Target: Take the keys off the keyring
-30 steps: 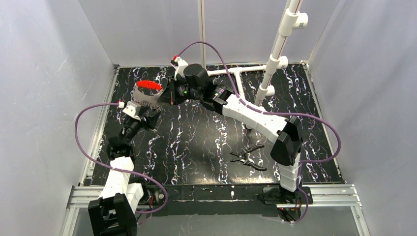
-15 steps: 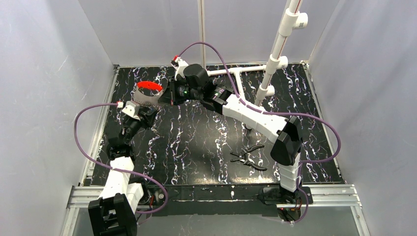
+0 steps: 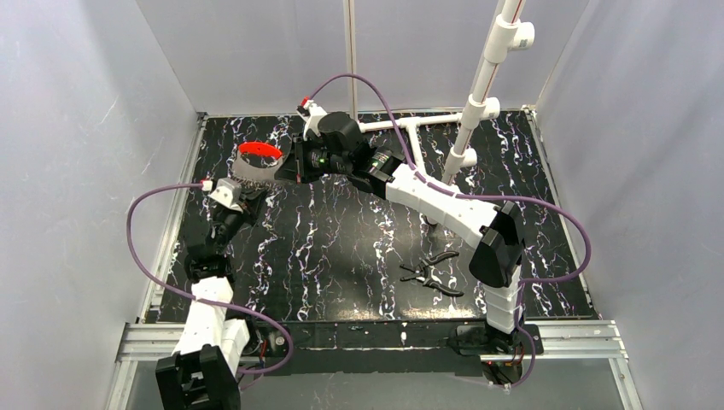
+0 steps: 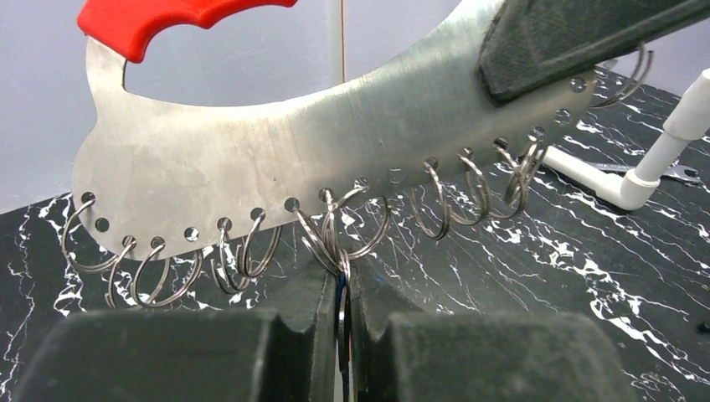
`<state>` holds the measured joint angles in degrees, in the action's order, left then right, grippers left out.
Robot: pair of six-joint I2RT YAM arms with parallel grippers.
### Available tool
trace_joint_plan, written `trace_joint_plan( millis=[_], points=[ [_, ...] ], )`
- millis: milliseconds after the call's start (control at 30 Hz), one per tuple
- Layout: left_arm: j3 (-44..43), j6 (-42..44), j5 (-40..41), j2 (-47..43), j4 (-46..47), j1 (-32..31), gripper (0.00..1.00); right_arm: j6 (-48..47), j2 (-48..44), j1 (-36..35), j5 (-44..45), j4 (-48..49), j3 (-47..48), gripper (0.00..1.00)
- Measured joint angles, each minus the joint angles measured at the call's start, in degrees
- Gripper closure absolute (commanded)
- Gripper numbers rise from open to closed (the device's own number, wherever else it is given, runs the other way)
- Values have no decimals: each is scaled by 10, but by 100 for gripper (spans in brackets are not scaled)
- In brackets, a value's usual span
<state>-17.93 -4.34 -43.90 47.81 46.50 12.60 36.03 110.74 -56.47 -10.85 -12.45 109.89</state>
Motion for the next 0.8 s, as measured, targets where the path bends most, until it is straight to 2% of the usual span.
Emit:
trace_joint_plan(
  millis=[100, 200, 233, 267, 333, 400, 467, 533, 800],
  points=[
    [0, 4, -10, -19, -29, 0, 100, 0, 0, 4, 2, 1, -6, 99],
    [-9, 24, -20, -43, -112, 1, 100, 10, -8, 11, 1, 21, -48, 98],
    [-17, 35, -27, -46, -147, 1, 100, 14, -11, 14, 2, 34, -69, 92],
    [-31, 47, -34, -47, -187, 0, 100, 21, -13, 18, 0, 50, -94, 80],
    [-73, 84, -44, -40, -289, -6, 100, 39, -13, 23, -15, 89, -141, 50],
    [-112, 122, -43, -24, -376, -5, 100, 47, -16, 25, -15, 123, -192, 31],
    [-158, 171, -42, -1, -461, -5, 100, 54, -18, 29, -19, 150, -245, 5],
    [-185, 217, -38, 18, -527, -5, 100, 59, -18, 33, -27, 168, -285, 2],
    [-300, 470, -30, 115, -813, -8, 100, 34, -37, 36, -73, 217, -386, 2]
  ],
)
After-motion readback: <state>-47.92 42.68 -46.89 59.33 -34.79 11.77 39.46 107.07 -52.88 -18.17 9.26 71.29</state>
